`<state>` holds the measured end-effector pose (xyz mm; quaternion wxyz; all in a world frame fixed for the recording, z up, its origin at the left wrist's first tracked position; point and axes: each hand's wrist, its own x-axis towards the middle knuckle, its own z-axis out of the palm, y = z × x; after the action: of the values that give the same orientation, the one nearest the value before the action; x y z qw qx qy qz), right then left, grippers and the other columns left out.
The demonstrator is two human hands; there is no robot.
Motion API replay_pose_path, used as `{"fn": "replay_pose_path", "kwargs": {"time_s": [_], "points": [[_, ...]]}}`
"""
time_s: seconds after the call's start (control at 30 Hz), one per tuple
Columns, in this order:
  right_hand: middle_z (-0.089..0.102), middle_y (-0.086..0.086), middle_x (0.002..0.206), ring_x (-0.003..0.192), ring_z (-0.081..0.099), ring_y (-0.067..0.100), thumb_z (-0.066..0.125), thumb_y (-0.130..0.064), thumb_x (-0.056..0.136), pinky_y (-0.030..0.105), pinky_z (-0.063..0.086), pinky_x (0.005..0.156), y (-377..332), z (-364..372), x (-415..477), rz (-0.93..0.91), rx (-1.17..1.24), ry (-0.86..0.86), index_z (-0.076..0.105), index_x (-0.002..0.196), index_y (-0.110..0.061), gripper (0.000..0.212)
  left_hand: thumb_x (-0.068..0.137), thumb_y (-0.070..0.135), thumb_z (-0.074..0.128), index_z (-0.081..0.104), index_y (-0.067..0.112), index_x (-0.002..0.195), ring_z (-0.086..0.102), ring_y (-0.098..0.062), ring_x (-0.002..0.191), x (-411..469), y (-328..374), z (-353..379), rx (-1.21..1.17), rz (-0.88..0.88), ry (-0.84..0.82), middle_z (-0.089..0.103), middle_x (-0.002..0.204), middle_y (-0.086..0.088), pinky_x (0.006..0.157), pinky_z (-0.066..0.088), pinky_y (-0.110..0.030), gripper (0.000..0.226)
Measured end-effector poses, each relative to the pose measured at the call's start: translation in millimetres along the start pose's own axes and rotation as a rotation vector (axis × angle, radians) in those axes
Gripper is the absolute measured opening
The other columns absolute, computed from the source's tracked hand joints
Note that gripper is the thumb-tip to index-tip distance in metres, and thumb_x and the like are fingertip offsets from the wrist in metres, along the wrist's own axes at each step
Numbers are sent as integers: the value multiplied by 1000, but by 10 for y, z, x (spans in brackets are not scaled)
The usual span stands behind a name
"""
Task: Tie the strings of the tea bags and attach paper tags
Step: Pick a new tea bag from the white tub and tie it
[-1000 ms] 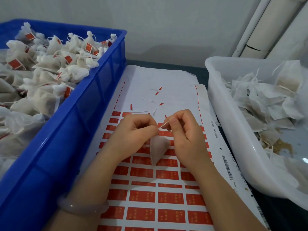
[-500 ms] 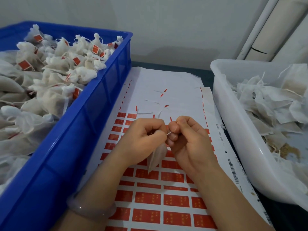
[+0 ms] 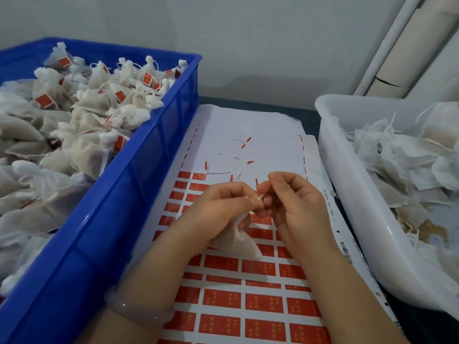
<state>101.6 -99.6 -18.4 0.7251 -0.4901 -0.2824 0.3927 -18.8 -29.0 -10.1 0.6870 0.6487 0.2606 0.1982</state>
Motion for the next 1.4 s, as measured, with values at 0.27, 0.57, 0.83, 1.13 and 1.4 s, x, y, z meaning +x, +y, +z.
{"fn": "replay_pose_path", "kwargs": {"time_s": [0.27,0.57,0.83,1.13,1.4], "points": [[69,-21,78,72,65,-4,55,-32,92,12,51,58,-153,36,291,-76,-576,98,63,87,-31,9,88,8,56,63,22,65,50,-3,47,1,-26,-79,156,-93,-215,56,53,8,50,42,-16,27],[65,-10,108,89,61,1,52,-8,92,11,51,72,199,575,836,10,-1104,-523,63,116,-22,30,80,2,48,56,8,74,46,-1,44,7,-25,-148,-31,-104,-508,55,52,12,46,39,-13,13],[62,-11,93,81,63,7,57,-6,87,16,52,67,308,436,884,-141,-1005,-286,58,90,-27,21,74,11,51,58,13,67,46,-2,45,50,-57,-124,37,-112,-456,52,53,8,48,39,-14,10],[65,9,96,86,68,20,48,4,87,32,57,56,93,586,966,258,-418,-223,58,99,-14,24,71,14,51,58,17,64,47,-5,48,64,-46,-122,83,-116,-447,54,57,6,50,39,-17,10],[62,6,93,86,65,20,51,-1,88,38,59,67,143,698,1000,348,-375,-214,54,78,-16,19,70,13,50,56,14,64,46,-3,45,67,-47,-108,67,-110,-441,52,55,8,47,39,-14,9]]}}
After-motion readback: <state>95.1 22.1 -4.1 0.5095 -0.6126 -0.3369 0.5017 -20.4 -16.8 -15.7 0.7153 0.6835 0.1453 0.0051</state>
